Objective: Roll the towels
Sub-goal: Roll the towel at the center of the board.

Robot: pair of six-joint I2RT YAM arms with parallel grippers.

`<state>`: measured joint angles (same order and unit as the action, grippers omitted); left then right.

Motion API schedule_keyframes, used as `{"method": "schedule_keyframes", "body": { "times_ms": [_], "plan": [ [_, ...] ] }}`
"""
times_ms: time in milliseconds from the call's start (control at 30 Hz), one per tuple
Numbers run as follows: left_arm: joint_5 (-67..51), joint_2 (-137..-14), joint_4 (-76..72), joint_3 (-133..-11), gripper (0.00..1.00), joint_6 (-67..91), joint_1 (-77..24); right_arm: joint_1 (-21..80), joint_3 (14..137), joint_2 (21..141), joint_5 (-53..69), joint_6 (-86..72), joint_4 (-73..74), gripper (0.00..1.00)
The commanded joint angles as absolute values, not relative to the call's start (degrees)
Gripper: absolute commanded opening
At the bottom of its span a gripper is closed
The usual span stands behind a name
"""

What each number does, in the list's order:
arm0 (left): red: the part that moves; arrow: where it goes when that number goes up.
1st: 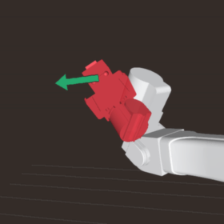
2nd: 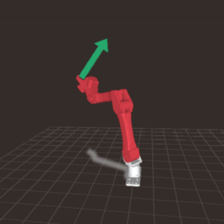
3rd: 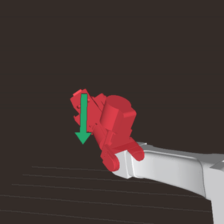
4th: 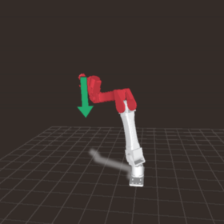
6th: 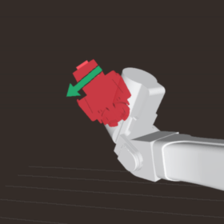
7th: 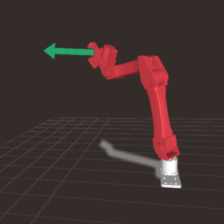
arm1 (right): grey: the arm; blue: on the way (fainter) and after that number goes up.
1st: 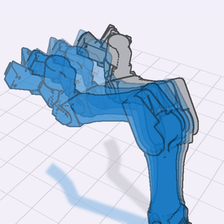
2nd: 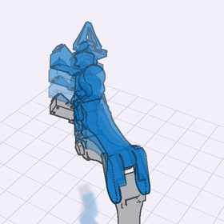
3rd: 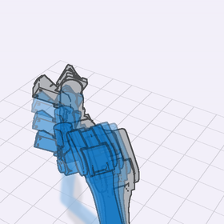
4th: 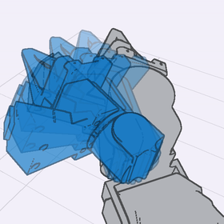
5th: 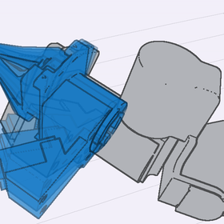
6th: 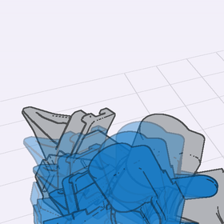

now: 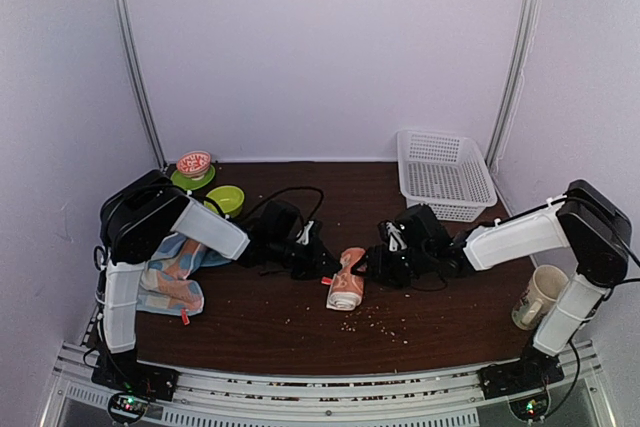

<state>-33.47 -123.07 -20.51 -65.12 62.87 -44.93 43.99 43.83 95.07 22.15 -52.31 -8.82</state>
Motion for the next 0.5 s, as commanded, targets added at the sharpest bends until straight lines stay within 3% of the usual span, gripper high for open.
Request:
{"method": "schedule_keyframes", "body": {
  "times_ms": [0,233,467],
  "plan": [
    [-32.21,-122.70,-17.90,-64.30,0.11,61.22,-44.65,43.56,43.17,90.96,21.85,-52.27,-9.45,0.56],
    [-32.23,-122.70,-17.67,-64.69,0.11,61.03,-44.67,42.83,41.50,90.95,19.93,-53.19,-8.06,0.54],
    [-32.19,-122.70,-17.01,-64.67,0.11,60.46,-44.65,42.45,43.41,94.05,20.19,-52.93,-5.07,0.42]
  ]
}}
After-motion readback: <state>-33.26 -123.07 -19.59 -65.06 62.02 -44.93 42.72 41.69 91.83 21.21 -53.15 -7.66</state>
